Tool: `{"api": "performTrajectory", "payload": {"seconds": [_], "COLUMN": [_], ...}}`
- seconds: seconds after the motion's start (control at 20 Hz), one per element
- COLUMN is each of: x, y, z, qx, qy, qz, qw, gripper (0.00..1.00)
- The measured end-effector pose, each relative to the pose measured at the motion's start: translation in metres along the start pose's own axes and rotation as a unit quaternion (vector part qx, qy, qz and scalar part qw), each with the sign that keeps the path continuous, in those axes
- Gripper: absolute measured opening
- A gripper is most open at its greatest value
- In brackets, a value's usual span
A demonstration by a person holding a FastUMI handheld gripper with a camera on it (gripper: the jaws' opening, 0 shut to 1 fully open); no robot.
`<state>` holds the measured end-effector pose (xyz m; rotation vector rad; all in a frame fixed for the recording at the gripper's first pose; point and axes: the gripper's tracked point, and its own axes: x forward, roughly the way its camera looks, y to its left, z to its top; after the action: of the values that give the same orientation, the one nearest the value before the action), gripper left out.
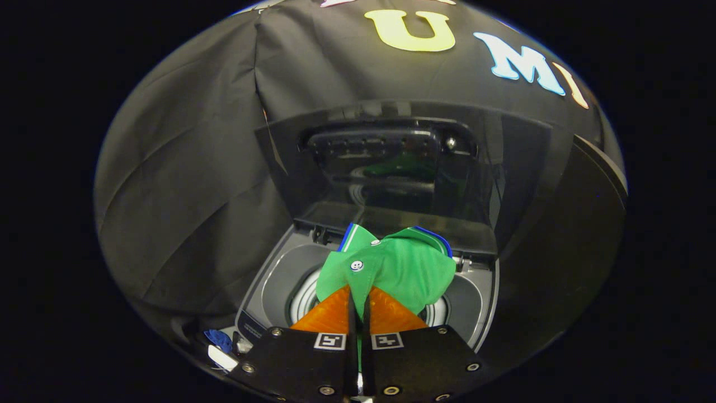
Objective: Put the clothes into the washing machine and then close the washing machine lid.
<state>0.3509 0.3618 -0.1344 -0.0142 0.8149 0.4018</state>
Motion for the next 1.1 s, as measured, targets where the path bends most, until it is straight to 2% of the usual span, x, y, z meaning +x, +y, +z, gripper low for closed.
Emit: {"api": "performTrajectory", "payload": {"seconds": [0.35,0.45,0.7,0.9,1.1], "x": [0.014,0.016,0.013,0.003,-0.018], "y": [0.008,0.008,0.003,-0.001,0.002], "z": [-0.04,-0.041,-0.038,-0.019,0.026], "qx": [-0.004,0.0,-0.001,-0.002,-0.024], "qy": [0.057,0.054,0.038,0.0,-0.08], "qz": [0.003,0.0,-0.012,-0.019,-0.021], "qw": [0.998,0.999,0.999,1.0,0.996], "gripper": [0.1,0.16,0.95,0.96,0.96]}}
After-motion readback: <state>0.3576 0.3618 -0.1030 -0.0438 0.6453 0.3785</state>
